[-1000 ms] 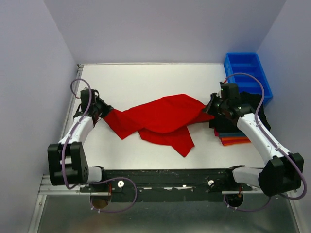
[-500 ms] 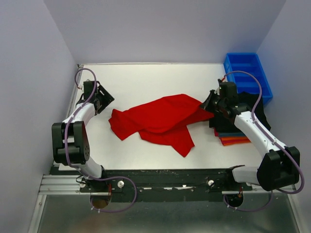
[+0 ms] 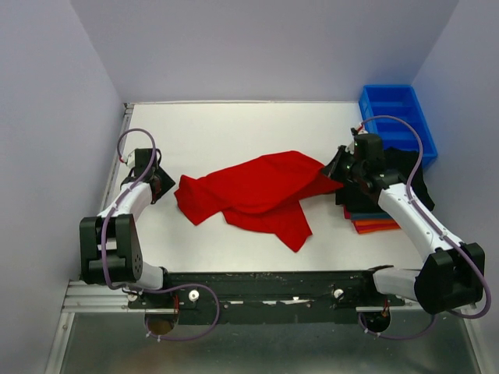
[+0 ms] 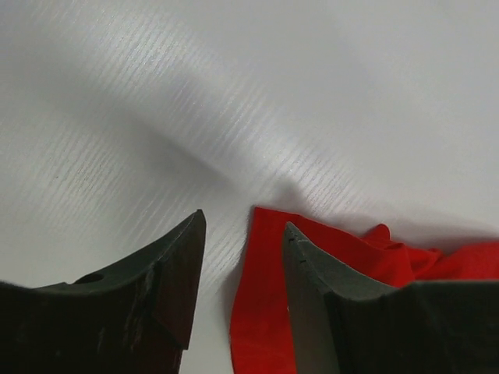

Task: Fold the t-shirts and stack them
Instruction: Flatten out the tshirt

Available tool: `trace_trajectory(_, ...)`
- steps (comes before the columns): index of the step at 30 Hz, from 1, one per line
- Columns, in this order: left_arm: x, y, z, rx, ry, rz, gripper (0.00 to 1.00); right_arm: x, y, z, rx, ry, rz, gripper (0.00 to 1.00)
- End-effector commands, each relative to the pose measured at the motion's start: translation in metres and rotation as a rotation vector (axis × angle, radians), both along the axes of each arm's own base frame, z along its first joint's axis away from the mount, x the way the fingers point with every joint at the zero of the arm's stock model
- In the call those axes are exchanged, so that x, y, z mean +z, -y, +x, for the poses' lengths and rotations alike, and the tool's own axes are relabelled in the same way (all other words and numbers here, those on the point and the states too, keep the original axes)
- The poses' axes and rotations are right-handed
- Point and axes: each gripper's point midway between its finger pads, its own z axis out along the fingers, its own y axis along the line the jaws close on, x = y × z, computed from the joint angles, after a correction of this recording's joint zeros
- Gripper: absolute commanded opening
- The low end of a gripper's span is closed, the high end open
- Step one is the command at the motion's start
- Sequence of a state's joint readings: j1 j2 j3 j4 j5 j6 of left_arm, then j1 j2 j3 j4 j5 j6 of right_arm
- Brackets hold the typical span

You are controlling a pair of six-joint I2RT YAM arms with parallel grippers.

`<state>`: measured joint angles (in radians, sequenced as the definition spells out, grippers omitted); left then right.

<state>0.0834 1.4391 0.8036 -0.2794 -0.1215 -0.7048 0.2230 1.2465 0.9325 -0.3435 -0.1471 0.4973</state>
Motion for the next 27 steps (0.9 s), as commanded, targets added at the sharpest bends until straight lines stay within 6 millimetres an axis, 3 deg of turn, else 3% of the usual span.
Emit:
trace_trajectory(1, 0.001, 0.0, -0.003, 0.005, 0.002, -0.006, 0.55, 0.005, -0.003, -0.003, 0.013, 0.023, 0.018, 0.03)
trace_trajectory(7, -0.011, 0.01, 0.001, -0.042, -0.04, -0.042, 0.67, 0.003, 0.0, -0.002, -0.001, 0.014, 0.009, 0.03)
trace_trajectory(20, -0.041, 0.034, 0.011, -0.088, -0.103, -0.098, 0.61, 0.001, 0.004, -0.003, -0.03, 0.002, -0.002, 0.03)
trace_trajectory(22, -0.046, 0.038, 0.012, -0.096, -0.118, -0.101, 0.59, 0.001, 0.004, -0.003, -0.029, 0.0, -0.001, 0.03)
trace_trajectory(27, -0.049, 0.043, 0.011, -0.072, -0.076, -0.132, 0.37, 0.001, 0.005, -0.003, -0.032, 0.0, -0.005, 0.03)
